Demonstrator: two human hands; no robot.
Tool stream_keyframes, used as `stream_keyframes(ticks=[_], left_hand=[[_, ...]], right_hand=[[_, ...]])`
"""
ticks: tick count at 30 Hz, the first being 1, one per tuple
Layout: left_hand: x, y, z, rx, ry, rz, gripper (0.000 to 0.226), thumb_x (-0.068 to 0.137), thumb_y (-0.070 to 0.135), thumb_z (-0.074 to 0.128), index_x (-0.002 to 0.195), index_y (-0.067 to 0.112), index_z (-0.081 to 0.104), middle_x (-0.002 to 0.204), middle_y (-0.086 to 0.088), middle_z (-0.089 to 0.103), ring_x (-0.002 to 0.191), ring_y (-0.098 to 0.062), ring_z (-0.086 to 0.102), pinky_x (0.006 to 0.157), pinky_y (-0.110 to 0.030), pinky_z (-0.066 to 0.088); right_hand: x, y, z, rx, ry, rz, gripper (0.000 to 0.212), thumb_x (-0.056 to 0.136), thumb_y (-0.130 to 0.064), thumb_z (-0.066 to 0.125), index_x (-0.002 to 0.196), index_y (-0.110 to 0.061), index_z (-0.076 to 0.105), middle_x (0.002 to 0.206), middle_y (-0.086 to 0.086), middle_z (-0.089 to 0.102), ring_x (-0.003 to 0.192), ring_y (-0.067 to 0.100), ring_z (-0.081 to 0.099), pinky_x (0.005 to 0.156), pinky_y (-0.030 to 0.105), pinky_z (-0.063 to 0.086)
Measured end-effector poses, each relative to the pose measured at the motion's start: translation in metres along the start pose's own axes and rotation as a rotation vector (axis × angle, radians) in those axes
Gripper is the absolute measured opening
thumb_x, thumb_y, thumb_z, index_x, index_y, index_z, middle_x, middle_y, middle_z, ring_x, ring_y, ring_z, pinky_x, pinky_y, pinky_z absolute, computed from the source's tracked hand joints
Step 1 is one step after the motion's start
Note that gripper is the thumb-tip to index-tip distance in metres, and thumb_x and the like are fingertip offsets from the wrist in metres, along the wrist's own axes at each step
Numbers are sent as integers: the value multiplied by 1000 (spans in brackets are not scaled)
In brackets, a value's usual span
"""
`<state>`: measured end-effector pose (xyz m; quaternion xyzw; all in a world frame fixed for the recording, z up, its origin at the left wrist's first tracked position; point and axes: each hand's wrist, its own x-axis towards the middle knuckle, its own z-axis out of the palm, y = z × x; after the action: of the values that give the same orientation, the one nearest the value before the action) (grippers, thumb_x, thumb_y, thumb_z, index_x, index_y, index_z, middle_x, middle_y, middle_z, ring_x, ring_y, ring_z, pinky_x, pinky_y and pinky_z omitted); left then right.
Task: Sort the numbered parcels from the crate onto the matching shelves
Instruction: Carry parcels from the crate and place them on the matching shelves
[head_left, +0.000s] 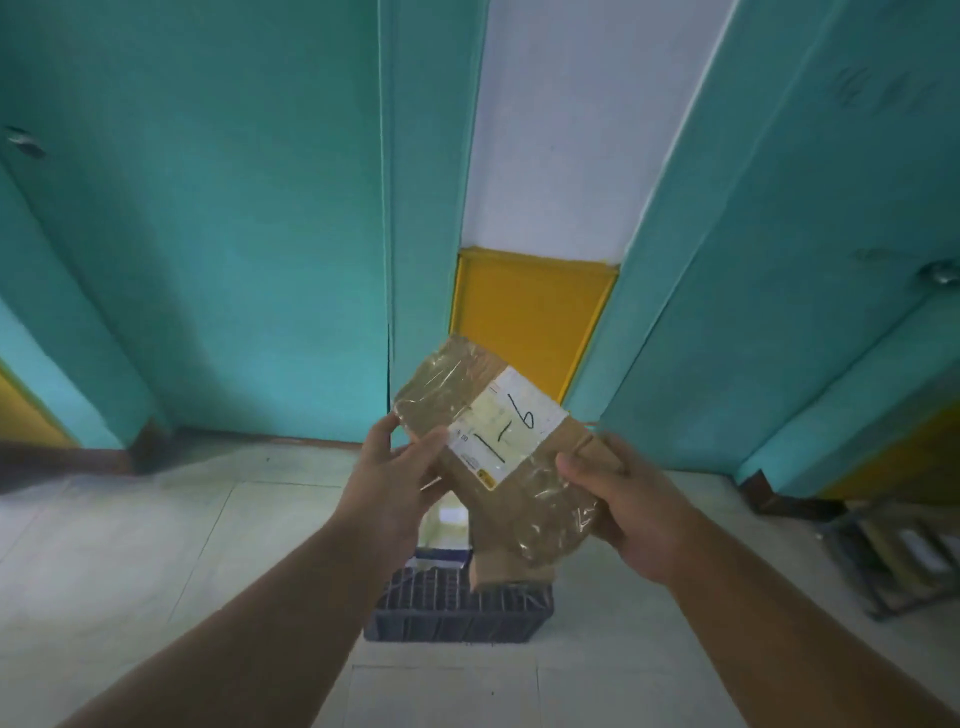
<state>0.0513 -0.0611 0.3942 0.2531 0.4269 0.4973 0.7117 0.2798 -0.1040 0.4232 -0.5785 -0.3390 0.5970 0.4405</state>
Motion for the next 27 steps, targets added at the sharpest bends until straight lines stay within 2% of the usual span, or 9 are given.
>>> stream_keyframes(ticks=[2,4,9,12,15,17,19,23,27], left_hand=[[7,2,25,114,-25,27,48,89,9,68,133,22,51,100,-13,75,93,-31,73,91,-52,55],[12,-1,52,241,-83,69,48,90,13,68,133,25,50,97,-10,76,90,-27,74,82,-48,57],[17,-36,142,450,-177,152,58,88,38,70,139,39,45,111,2,73,94,-16,73,81,-45,59],[10,-74,208,524,-279,155,52,90,39,66,136,34,44,116,2,69,97,-15,71,71,-35,61],[-8,-123,278,606,-363,163,38,91,37,63,124,35,44,114,9,64,95,-9,65,58,-17,56],[-15,-159,327,658,-415,187,40,92,36,63,128,32,45,116,11,62,96,-5,62,63,-16,55],[-22,-193,377,710,-473,208,46,92,34,64,134,29,46,119,9,63,96,-4,63,72,-23,56],[-38,-254,476,732,-612,206,49,91,23,69,135,25,47,120,2,63,98,-13,65,81,-33,56],[-41,-310,563,778,-747,192,62,82,39,74,136,28,45,123,2,61,103,-15,65,89,-39,55]], right_hand=[[-7,2,-25,9,-20,47,65,63,-38,88,114,-7,61,104,16,70,92,30,67,92,55,52],[-18,0,-49,42,-72,66,80,60,-48,92,122,-7,62,115,15,71,103,33,66,97,56,49],[-44,4,-104,-17,103,-100,40,88,-22,71,127,-21,61,117,6,74,104,32,72,85,54,58],[-65,5,-159,15,257,-182,38,92,-19,69,128,-24,59,117,5,74,101,29,73,84,55,59],[-93,6,-232,-10,372,-245,37,93,-22,68,127,-32,59,114,-3,75,101,22,74,84,52,60],[-116,5,-285,-32,453,-275,36,92,-26,69,125,-37,59,114,-7,74,104,20,72,85,52,60],[-142,7,-337,-56,533,-303,38,90,-32,71,125,-40,58,117,-8,73,107,20,71,85,53,60],[-191,10,-432,8,630,-325,47,86,-39,70,131,-38,55,120,-4,72,109,23,70,83,54,60],[-216,14,-516,90,772,-357,39,93,-25,66,130,-30,57,116,1,74,101,24,73,75,48,62]])
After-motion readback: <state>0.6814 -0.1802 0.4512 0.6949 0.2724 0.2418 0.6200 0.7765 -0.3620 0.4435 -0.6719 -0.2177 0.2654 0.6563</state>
